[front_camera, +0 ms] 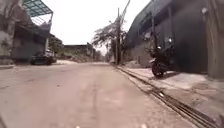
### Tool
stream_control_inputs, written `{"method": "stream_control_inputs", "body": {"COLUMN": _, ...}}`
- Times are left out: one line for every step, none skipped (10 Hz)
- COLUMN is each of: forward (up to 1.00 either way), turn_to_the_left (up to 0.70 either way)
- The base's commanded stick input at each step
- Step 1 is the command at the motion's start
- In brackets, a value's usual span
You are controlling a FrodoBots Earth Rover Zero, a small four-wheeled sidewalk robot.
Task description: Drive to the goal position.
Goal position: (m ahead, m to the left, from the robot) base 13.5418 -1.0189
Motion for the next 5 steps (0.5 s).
{"method": "stream_control_inputs", "body": {"forward": 1.00, "turn_to_the_left": 0.00}}
{"method": "stream_control_inputs", "body": {"forward": 1.00, "turn_to_the_left": 0.00}}
{"method": "stream_control_inputs", "body": {"forward": 1.00, "turn_to_the_left": 0.00}}
{"method": "stream_control_inputs", "body": {"forward": 1.00, "turn_to_the_left": 0.00}}
{"method": "stream_control_inputs", "body": {"forward": 1.00, "turn_to_the_left": 0.00}}
